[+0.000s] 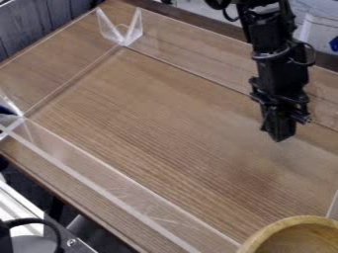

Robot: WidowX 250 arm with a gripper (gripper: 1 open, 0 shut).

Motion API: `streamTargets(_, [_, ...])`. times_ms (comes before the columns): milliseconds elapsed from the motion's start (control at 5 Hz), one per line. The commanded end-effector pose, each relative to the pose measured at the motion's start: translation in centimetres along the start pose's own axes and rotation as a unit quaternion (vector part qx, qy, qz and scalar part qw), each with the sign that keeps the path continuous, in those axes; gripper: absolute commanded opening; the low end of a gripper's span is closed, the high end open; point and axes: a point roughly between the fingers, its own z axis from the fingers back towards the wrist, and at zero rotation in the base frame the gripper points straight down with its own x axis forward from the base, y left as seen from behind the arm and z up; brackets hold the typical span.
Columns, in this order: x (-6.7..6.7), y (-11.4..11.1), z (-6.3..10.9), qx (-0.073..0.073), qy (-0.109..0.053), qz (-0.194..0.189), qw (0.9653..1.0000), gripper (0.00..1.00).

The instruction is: Put the green block in the brown bowl

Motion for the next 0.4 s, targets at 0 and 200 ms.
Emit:
streamTargets(0, [1.2,0.3,0.2,-0.004,-0.029,-0.009,0.9995,0.00])
streamTargets(200, [2.3,-0.3,1.7,0.008,-0.056,0.002,0.9984,0.00])
